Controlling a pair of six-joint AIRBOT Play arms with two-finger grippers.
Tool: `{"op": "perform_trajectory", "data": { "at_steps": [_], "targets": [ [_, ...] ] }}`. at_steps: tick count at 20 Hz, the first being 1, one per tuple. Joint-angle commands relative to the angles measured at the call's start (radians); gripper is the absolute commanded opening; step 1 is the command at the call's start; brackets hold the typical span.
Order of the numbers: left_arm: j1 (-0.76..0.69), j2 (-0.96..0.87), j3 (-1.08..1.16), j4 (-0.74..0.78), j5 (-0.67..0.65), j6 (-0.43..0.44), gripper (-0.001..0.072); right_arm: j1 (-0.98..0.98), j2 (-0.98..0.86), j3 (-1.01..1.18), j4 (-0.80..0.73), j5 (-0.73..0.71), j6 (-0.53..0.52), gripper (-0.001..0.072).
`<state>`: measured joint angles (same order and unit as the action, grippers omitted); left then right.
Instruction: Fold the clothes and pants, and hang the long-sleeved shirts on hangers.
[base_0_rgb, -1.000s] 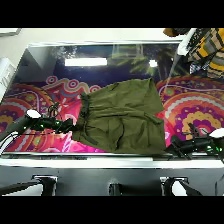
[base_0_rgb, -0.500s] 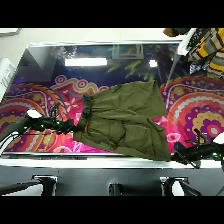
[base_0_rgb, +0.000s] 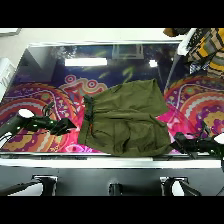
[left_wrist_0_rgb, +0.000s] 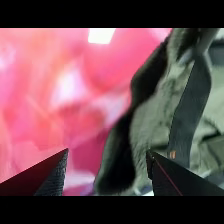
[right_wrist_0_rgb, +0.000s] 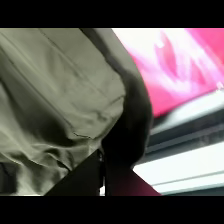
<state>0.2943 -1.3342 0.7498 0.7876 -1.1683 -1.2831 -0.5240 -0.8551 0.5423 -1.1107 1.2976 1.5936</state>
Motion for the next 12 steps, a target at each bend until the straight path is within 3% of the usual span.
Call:
{"op": "perform_trajectory", "data": {
  "at_steps": [1,5,12],
  "targets": [
    [0.042,0.090,-0.084,0.003,-0.081,-0.011,0.0554,0.000,0.001,0.000,0.030,-0.060,0.000,0.0019],
    [-0.006,0.138,-0.211,-0.013,-0.039,-0.018,0.0555,0.000,0.001,0.000,0.030,-0.070,0.001,0.0018],
    [-0.140,0.137,-0.217,-0.073,0.082,-0.018,0.0555,0.000,0.001,0.000,0.029,-0.071,0.002,0.0018]
  ]
}}
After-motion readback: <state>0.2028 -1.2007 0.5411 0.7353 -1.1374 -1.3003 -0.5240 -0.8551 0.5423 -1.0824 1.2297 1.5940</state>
